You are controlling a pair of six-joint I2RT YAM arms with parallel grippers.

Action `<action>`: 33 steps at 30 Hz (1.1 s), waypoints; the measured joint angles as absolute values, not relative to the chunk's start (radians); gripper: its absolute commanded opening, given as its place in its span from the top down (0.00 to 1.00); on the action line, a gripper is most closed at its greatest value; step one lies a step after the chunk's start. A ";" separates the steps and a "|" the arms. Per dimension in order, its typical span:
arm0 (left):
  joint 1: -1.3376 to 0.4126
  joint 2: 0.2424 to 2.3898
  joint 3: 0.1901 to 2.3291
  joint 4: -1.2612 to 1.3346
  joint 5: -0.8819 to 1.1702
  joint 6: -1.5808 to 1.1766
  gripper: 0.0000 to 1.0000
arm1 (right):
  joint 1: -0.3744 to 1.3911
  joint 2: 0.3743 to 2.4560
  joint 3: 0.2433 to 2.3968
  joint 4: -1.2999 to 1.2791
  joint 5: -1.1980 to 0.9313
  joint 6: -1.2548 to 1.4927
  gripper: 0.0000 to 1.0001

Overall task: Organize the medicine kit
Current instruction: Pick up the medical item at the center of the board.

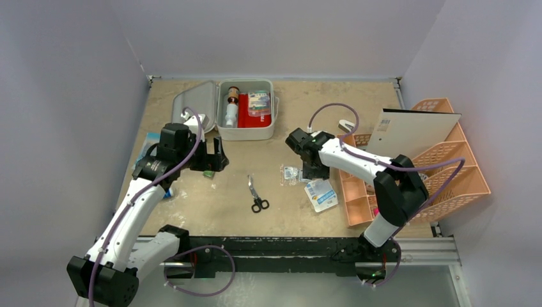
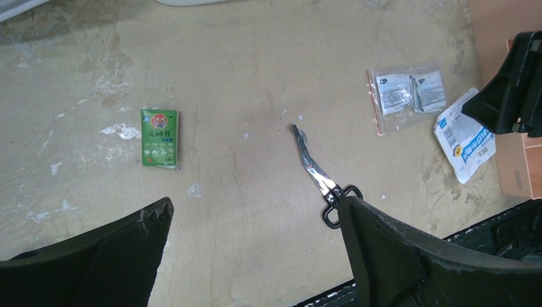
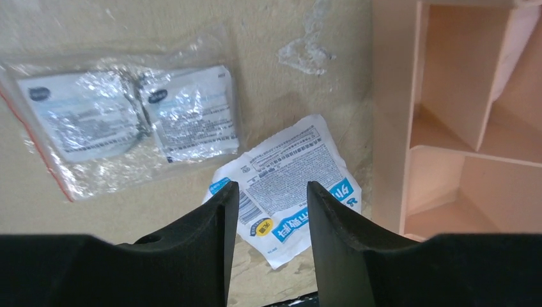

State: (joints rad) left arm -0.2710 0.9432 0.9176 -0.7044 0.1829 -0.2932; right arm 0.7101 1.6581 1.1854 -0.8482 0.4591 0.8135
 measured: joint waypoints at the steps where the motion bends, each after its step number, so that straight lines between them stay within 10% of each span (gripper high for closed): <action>1: -0.271 0.942 0.918 -0.704 0.183 -0.293 0.01 | 0.710 1.659 1.168 -0.836 0.445 0.799 0.56; 16: -0.271 0.941 0.918 -0.704 0.210 -0.291 0.01 | 0.799 1.492 0.973 -0.665 0.318 0.561 0.39; 33: -0.272 0.917 0.918 -0.704 0.208 -0.284 0.03 | 0.923 1.710 1.001 -0.651 0.500 0.507 0.76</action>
